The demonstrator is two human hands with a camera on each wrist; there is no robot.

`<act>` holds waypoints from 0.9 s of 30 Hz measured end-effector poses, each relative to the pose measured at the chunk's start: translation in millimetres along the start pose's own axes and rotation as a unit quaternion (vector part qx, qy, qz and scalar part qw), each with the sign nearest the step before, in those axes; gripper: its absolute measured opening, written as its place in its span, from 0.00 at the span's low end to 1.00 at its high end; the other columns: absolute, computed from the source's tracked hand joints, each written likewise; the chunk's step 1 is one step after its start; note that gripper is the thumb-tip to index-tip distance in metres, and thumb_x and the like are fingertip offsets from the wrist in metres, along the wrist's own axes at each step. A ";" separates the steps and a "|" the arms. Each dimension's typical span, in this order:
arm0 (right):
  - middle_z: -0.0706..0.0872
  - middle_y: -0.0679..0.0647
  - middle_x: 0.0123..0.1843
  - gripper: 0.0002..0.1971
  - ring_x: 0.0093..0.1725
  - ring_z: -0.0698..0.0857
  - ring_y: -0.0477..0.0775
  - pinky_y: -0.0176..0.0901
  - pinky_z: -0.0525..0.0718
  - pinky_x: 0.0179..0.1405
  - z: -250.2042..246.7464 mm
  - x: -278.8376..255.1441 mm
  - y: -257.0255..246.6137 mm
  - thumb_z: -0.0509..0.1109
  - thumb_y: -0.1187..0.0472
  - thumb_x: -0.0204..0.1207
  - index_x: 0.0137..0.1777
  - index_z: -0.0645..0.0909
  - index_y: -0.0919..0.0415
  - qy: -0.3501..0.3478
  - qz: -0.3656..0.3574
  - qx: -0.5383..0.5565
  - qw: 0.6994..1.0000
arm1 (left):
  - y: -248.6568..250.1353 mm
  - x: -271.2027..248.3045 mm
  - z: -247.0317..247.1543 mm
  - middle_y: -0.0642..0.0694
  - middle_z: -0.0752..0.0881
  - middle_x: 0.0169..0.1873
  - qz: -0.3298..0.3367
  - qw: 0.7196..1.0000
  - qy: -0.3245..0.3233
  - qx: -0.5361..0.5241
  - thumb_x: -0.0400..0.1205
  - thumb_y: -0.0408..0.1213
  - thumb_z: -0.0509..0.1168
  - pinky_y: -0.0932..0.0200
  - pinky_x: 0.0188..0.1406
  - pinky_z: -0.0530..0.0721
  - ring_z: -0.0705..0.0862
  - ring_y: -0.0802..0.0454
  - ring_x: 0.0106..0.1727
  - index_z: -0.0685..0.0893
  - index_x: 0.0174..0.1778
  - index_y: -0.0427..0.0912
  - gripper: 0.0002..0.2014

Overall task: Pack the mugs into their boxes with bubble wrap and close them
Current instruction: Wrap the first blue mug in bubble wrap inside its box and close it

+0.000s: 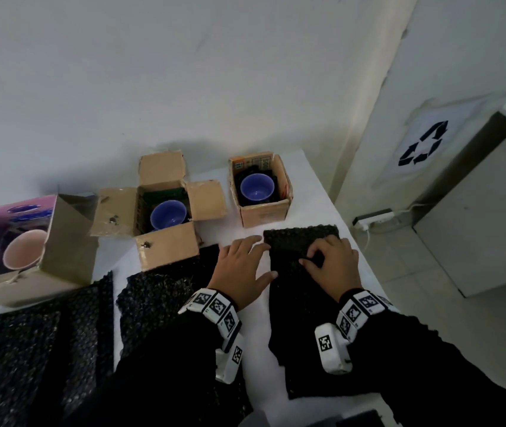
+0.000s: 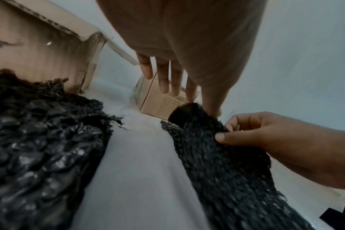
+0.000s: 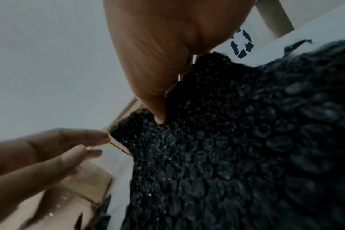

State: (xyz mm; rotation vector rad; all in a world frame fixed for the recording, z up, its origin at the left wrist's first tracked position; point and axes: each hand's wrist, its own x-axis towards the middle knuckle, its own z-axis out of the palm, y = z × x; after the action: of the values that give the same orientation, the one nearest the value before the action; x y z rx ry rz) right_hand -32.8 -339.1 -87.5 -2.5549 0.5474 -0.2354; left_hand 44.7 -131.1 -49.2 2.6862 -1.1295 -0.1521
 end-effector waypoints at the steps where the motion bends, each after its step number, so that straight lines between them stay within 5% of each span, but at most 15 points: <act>1: 0.77 0.46 0.44 0.11 0.49 0.74 0.53 0.48 0.69 0.45 -3.6 -1.1 -3.8 0.79 0.51 0.67 0.38 0.77 0.47 0.017 0.002 0.057 0.998 | 2.7 -1.8 -1.2 0.51 0.70 0.75 -0.009 0.999 -0.005 -0.046 0.79 0.66 0.58 0.49 0.69 0.68 0.69 0.48 0.73 0.66 0.76 0.53 0.33; 6: 0.80 0.52 0.40 0.11 0.38 0.78 0.47 0.44 0.74 0.40 -29.6 2.3 -32.9 0.74 0.67 0.71 0.37 0.73 0.59 0.087 0.017 0.288 0.953 | 21.2 -0.1 -4.0 0.46 0.84 0.62 -0.111 0.954 -0.061 -0.273 0.64 0.67 0.73 0.48 0.61 0.82 0.83 0.47 0.61 0.57 0.77 0.57 0.48; 8: 0.83 0.46 0.45 0.11 0.38 0.80 0.41 0.42 0.78 0.42 -43.1 3.2 -42.1 0.68 0.73 0.71 0.47 0.76 0.57 0.088 0.032 0.352 0.931 | 24.2 3.0 -2.4 0.43 0.85 0.56 -0.108 0.961 -0.080 -0.240 0.72 0.53 0.73 0.54 0.55 0.81 0.83 0.44 0.58 0.71 0.71 0.48 0.33; 10: 0.84 0.43 0.58 0.28 0.49 0.84 0.39 0.36 0.82 0.54 -54.9 3.9 -46.4 0.61 0.79 0.70 0.63 0.76 0.48 0.072 0.010 0.384 0.920 | 25.6 4.2 -6.1 0.39 0.83 0.50 -0.084 0.969 -0.073 -0.222 0.80 0.39 0.67 0.58 0.46 0.75 0.82 0.40 0.55 0.81 0.56 0.38 0.12; 12: 0.84 0.47 0.62 0.35 0.60 0.82 0.40 0.32 0.77 0.65 -63.0 7.1 -48.9 0.58 0.80 0.65 0.66 0.80 0.46 0.060 -0.052 0.343 0.936 | 24.2 6.3 -15.2 0.38 0.83 0.49 -0.068 0.966 -0.064 -0.242 0.81 0.33 0.62 0.58 0.44 0.73 0.82 0.40 0.52 0.80 0.54 0.37 0.08; 13: 0.86 0.50 0.58 0.32 0.59 0.82 0.42 0.32 0.77 0.65 -64.7 8.6 -48.9 0.58 0.78 0.63 0.60 0.85 0.47 0.051 -0.079 0.313 0.945 | 22.7 7.8 -21.0 0.37 0.84 0.48 -0.059 0.967 -0.061 -0.239 0.82 0.32 0.60 0.56 0.44 0.74 0.82 0.40 0.50 0.78 0.55 0.38 0.07; 15: 0.86 0.53 0.45 0.22 0.49 0.83 0.45 0.35 0.77 0.54 -65.7 12.0 -45.7 0.59 0.71 0.60 0.42 0.87 0.47 0.019 -0.086 0.273 0.958 | 20.0 11.1 -34.6 0.37 0.85 0.46 -0.042 0.976 -0.053 -0.209 0.82 0.33 0.58 0.52 0.44 0.77 0.82 0.40 0.47 0.75 0.55 0.40 0.07; 18: 0.83 0.51 0.37 0.05 0.40 0.81 0.46 0.39 0.73 0.45 -68.3 14.2 -41.3 0.65 0.57 0.63 0.34 0.82 0.46 -0.043 -0.052 0.276 0.959 | 12.1 11.9 -49.4 0.42 0.84 0.40 -0.008 0.985 -0.023 -0.173 0.80 0.40 0.61 0.46 0.43 0.81 0.82 0.42 0.41 0.72 0.51 0.44 0.08; 22: 0.81 0.43 0.35 0.21 0.36 0.79 0.40 0.33 0.73 0.36 -78.2 18.3 -39.6 0.84 0.42 0.58 0.37 0.78 0.53 -0.174 -0.071 0.193 0.963 | -1.4 14.2 -65.4 0.55 0.82 0.45 0.036 0.988 -0.077 -0.126 0.64 0.62 0.73 0.57 0.42 0.82 0.81 0.56 0.45 0.70 0.54 0.54 0.30; 27: 0.84 0.44 0.49 0.09 0.53 0.82 0.48 0.43 0.77 0.55 -72.6 33.1 -50.1 0.76 0.56 0.72 0.51 0.86 0.47 -0.219 -0.142 0.017 0.965 | -7.5 28.3 -72.0 0.49 0.81 0.47 0.061 0.995 -0.072 0.016 0.81 0.41 0.62 0.49 0.48 0.82 0.82 0.47 0.49 0.81 0.50 0.48 0.05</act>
State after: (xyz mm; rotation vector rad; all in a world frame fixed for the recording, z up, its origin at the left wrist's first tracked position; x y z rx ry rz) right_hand -5.5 -346.2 2.3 -2.5326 0.0083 0.2209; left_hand 82.7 -134.4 18.5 2.6605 -1.3437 -0.3134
